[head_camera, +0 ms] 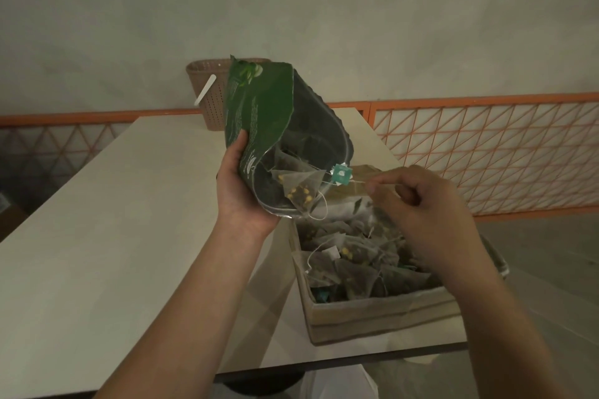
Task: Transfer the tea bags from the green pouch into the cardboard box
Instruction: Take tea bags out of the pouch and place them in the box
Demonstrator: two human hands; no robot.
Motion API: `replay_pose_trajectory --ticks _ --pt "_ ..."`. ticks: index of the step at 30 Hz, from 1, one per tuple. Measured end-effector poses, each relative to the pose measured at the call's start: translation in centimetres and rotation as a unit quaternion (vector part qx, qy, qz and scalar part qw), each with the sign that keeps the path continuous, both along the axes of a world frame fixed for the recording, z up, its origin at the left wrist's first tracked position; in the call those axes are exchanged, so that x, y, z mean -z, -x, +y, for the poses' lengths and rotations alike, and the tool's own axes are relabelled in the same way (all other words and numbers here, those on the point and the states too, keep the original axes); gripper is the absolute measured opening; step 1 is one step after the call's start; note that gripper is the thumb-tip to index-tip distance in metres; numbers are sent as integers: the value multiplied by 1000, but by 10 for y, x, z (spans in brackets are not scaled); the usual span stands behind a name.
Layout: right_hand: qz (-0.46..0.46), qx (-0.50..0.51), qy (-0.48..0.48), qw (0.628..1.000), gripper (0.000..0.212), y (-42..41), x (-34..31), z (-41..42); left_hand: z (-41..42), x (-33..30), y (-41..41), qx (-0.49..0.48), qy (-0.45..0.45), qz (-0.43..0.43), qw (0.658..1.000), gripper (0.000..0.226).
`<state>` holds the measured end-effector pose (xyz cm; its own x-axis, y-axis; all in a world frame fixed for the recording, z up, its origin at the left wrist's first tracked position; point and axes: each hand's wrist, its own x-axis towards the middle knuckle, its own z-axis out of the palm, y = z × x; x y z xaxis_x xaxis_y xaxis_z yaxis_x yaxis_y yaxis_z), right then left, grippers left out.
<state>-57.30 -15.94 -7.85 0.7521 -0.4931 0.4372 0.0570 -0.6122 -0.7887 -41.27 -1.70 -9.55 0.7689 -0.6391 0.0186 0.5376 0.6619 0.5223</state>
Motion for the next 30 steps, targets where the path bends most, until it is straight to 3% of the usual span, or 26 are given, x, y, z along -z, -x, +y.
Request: replay_pose_trajectory --ticks 5,9,12,21,25,28,30 --pt "88 17 89 992 12 9 -6 -12 0 2 -4 -11 20 4 1000 59" --pt "131 83 105 982 13 11 -5 -17 0 4 -9 3 30 -6 1000 58" --pt "171 74 128 974 7 9 1 -19 -1 6 -12 19 36 -16 999 58" --pt "-68 -10 69 995 17 -13 0 22 -4 12 -17 13 34 -2 999 62" --pt "-39 -31 191 980 38 -24 1 40 -5 10 -16 5 30 7 1000 65" --pt "-30 -17 248 968 21 -30 8 41 -6 8 -12 2 33 7 999 61" --pt "-44 -33 218 974 8 -27 9 38 -6 9 -12 -3 36 11 999 60"
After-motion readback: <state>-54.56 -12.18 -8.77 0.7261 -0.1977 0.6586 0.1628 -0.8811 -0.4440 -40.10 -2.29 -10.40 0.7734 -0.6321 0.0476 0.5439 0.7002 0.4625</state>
